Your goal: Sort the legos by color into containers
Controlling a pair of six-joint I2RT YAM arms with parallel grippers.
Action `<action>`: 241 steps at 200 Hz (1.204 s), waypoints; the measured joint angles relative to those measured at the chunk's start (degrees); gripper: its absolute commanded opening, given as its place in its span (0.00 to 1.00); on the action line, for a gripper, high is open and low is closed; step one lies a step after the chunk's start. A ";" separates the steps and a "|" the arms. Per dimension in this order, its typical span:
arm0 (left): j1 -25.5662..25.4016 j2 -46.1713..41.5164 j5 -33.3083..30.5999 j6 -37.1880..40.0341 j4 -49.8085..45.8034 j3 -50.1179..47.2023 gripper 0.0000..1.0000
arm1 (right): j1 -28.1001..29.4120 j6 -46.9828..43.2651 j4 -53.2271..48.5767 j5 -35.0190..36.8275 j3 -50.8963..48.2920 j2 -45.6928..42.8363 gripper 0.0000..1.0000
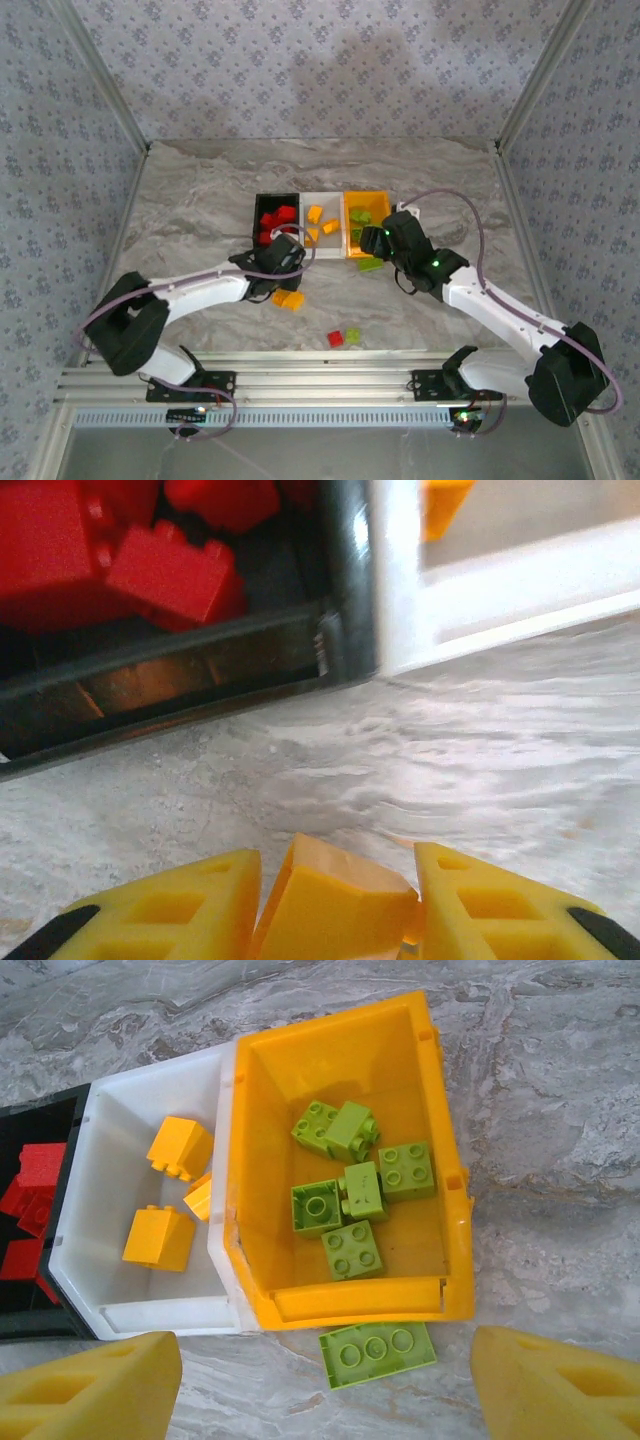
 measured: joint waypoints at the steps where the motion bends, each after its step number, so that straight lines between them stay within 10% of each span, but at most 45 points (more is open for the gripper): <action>1: -0.13 -0.26 0.04 0.00 -0.22 0.13 0.39 | 0.00 0.00 0.02 0.00 -0.02 -0.04 0.78; 58: -1.22 -2.56 1.05 -0.52 -2.62 13.07 0.39 | -0.13 1.75 0.00 0.63 -4.20 -4.44 0.78; 124: 4.83 17.66 2.38 -0.63 -2.62 29.77 0.41 | -0.11 2.62 -0.85 0.66 -6.08 -7.52 0.78; 176: 6.51 25.70 3.48 -1.03 -4.57 35.85 0.74 | -0.11 2.84 -1.97 -0.83 -7.28 -9.25 0.81; 241: 5.03 17.18 7.41 -2.36 -4.00 34.84 0.89 | 2.43 2.82 -2.40 -4.48 -7.74 -9.46 0.81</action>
